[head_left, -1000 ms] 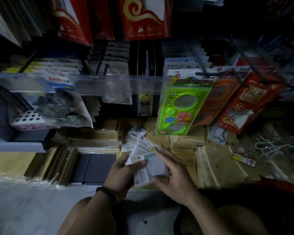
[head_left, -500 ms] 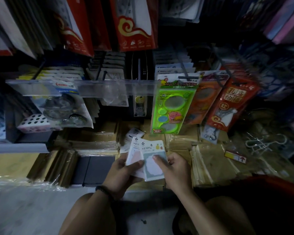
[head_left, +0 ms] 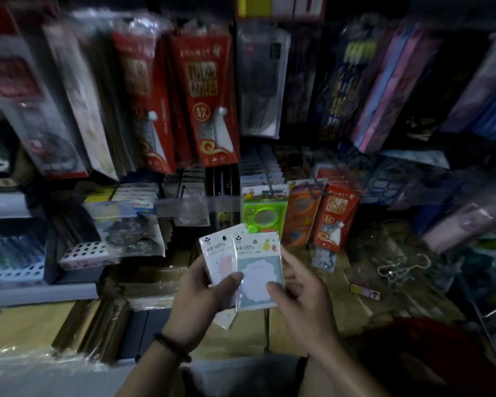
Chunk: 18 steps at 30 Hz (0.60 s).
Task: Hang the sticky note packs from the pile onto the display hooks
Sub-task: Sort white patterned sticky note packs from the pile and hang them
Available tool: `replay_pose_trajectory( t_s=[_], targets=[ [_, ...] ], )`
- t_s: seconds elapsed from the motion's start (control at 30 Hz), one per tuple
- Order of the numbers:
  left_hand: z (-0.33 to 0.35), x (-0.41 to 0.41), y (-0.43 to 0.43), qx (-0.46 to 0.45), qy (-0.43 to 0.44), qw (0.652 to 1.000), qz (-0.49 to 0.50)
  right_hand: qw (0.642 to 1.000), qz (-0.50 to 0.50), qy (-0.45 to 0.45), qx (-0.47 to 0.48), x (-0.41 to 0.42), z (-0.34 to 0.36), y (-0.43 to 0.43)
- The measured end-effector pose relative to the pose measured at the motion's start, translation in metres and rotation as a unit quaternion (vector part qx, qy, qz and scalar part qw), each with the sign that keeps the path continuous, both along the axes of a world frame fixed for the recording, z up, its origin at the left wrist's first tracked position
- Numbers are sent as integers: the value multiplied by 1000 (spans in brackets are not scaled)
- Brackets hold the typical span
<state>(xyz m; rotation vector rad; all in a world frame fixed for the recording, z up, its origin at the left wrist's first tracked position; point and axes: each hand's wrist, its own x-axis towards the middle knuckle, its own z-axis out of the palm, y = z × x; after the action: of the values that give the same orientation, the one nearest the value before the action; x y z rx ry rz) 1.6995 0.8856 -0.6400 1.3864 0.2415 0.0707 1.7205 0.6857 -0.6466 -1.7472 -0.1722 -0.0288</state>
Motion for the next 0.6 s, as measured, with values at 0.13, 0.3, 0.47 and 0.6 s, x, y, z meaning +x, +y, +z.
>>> replay_pose_trajectory(
  t_s=[0.13,0.3,0.47,0.6],
  targets=[
    [68,-7,-8,27,-71,996,-38,998,9,-54,35,-10,69,-14],
    [150,-9,-16,72,-165,983,-39,992,27,-119,19,-4,147,-31],
    [222,1,-21,126,-243,961,-34,982,61,-178,-2,6,230,-50],
    [278,9,-25,136,-289,947,-42,971,46,-233,18,19,280,-57]
  ],
)
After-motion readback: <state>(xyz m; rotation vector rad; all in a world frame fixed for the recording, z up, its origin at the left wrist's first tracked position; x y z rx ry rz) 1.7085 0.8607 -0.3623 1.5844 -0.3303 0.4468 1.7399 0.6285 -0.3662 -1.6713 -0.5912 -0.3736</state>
